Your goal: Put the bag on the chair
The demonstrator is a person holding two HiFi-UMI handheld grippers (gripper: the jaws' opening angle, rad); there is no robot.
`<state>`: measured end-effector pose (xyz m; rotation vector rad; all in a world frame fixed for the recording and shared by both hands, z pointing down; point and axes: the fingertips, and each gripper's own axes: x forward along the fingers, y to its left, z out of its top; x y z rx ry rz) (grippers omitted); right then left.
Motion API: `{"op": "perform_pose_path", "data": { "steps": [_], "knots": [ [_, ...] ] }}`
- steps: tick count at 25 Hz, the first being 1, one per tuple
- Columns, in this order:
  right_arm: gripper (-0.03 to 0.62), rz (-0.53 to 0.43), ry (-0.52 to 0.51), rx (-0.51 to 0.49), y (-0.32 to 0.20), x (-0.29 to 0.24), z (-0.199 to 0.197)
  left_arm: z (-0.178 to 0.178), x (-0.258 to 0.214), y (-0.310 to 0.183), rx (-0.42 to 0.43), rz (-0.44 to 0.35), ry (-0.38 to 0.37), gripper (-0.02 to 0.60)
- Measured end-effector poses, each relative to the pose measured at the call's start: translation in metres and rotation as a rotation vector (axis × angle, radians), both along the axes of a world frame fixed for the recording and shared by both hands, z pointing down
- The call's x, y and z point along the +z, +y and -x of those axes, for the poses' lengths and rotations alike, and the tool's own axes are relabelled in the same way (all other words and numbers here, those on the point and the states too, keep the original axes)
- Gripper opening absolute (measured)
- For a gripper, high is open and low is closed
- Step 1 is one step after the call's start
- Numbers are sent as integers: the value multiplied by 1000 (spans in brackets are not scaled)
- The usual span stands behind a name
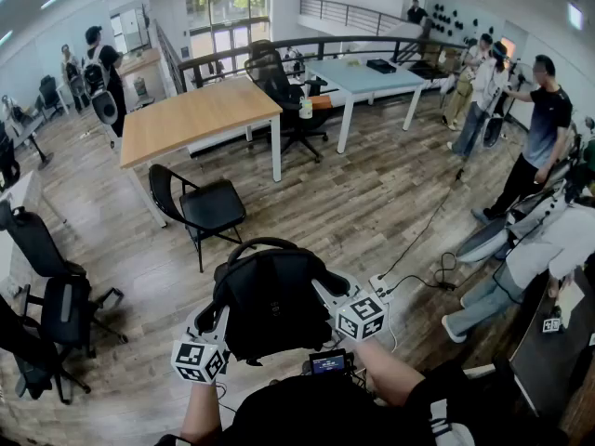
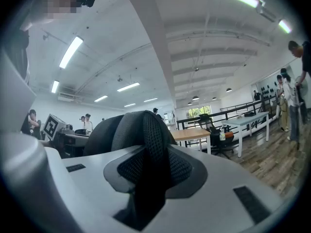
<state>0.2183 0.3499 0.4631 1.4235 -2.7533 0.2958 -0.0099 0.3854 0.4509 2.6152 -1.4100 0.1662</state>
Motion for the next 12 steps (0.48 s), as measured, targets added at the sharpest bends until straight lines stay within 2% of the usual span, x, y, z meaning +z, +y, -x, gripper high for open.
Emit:
{"op": "perform_pose_path", "data": {
  "steps": [6,12],
  "knots": [
    [117,-27,-29,35,-8,-15,15,16,-18,-12,-10,-41,-35,94],
    [117,-39,-27,-6,-10,-21,28,27,-26,-6,-53,-53,-29,94]
  ]
}}
